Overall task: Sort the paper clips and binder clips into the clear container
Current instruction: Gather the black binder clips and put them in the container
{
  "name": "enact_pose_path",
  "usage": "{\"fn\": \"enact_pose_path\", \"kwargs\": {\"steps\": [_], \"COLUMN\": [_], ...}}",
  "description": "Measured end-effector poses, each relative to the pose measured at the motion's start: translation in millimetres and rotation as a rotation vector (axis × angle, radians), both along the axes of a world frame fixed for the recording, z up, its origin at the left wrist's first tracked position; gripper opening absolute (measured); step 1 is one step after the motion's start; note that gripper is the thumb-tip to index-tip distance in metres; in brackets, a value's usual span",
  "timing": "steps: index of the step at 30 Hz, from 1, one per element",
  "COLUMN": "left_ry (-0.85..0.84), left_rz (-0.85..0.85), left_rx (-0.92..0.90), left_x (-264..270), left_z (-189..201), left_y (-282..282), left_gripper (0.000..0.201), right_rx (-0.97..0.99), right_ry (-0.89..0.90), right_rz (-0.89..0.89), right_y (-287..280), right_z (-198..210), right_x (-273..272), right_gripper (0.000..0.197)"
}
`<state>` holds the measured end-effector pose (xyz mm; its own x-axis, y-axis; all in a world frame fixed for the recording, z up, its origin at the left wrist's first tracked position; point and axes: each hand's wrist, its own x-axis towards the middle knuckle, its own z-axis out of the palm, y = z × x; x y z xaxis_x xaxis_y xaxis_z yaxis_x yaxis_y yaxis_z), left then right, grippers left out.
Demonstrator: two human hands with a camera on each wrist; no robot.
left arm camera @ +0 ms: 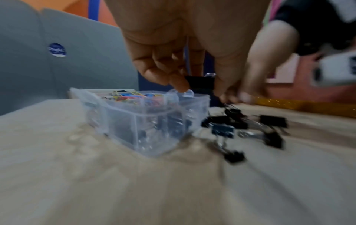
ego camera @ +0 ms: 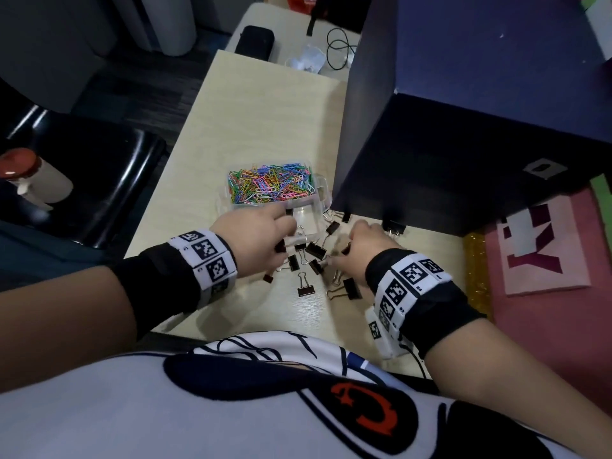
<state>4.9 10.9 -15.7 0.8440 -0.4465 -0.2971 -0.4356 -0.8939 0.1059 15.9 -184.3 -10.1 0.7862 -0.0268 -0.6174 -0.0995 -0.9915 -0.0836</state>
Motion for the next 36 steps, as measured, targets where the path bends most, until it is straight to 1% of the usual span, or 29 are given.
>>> {"fn": "enact_pose_path", "kwargs": {"steps": [2,3,4,6,9,11,13,16,18,23,26,29,32,33,36], "left_ry": [-0.030,-0.032,-0.035,-0.044,0.034,0.116,0.183,0.204,0.211,0.202,0.194,0.174,0.164,0.166,0.163], "left_rz": [0.077,0.109,0.121,0.077,-0.074,-0.145,-0.163,-0.150,-0.152,-0.166,-0.152,-0.123,-0.115,-0.126,-0.145], "left_rx": [-0.034,-0.040,-0.052,-0.050,0.080,0.180,0.255,0.310,0.315,0.298,0.270,0.215,0.189,0.197,0.226], "left_x": [9,12,13,10,-3,-10,-14,-16,-18,-17,-17,-18,-19,-19,-18], "left_z": [3,3,3,1,-5,-12,-17,-21,-23,-28,-32,-37,-42,-43,-41], "left_y": [3,4,4,0,-13,-18,-19,-17,-19,-19,-17,-16,-14,-14,-18], "left_gripper": [0.044,0.046,0.047,0.044,0.031,0.029,0.031,0.034,0.036,0.032,0.032,0.037,0.047,0.047,0.040], "right_rx": [-0.116,-0.143,-0.155,-0.156,-0.054,0.046,0.114,0.144,0.149,0.160,0.159,0.147,0.165,0.176,0.188], "right_ry": [0.114,0.151,0.175,0.174,0.085,0.043,-0.003,-0.027,-0.027,-0.033,-0.040,-0.057,-0.069,-0.070,-0.063], "right_rz": [0.023,0.019,0.024,0.029,-0.001,0.010,0.049,0.078,0.082,0.103,0.110,0.147,0.181,0.193,0.225], "right_y": [-5,-6,-5,-4,-4,-5,-6,-7,-6,-6,-6,-6,-7,-7,-6], "right_z": [-4,-7,-9,-17,-29,-32,-33,-33,-34,-33,-31,-31,-31,-31,-32], "right_x": [-7,-11,-16,-23,-27,-26,-25,-23,-21,-19,-19,-20,-21,-22,-23], "right_gripper": [0.087,0.090,0.089,0.085,0.078,0.074,0.066,0.059,0.057,0.052,0.055,0.059,0.057,0.057,0.057]}}
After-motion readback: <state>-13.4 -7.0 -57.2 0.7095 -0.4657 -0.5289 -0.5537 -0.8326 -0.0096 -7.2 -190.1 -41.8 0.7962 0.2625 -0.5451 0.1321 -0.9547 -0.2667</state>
